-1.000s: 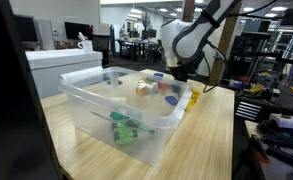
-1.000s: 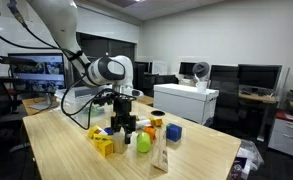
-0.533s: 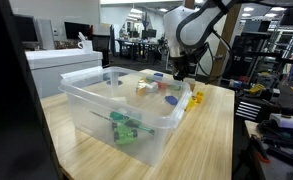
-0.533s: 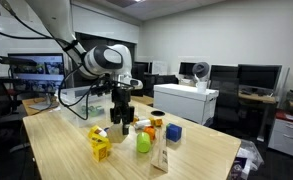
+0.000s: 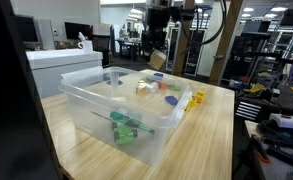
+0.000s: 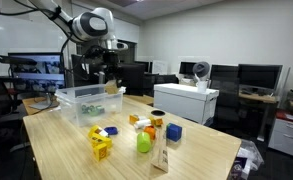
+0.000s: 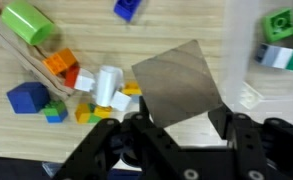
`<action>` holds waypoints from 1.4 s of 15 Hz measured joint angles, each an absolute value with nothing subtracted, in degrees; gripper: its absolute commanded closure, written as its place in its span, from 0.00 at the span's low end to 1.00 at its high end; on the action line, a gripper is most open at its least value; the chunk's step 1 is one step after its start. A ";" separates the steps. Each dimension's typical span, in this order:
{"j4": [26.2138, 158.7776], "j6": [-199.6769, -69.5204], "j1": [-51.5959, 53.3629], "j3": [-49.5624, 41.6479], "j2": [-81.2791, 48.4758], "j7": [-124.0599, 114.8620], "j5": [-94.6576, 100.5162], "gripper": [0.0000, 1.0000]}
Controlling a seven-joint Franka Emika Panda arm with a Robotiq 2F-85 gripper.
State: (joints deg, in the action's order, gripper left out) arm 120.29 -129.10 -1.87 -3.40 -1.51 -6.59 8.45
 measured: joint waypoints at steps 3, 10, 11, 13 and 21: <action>120.81 -129.10 0.78 -0.45 1.64 -4.52 4.09 0.64; 122.45 -127.90 2.34 0.64 3.41 -0.31 1.33 0.00; 122.53 -127.90 2.15 0.24 3.36 -0.15 1.33 0.00; 122.65 -127.90 0.97 -0.98 2.96 -0.12 2.19 0.00; 125.84 -127.91 -6.51 -7.86 0.69 -0.13 9.37 0.00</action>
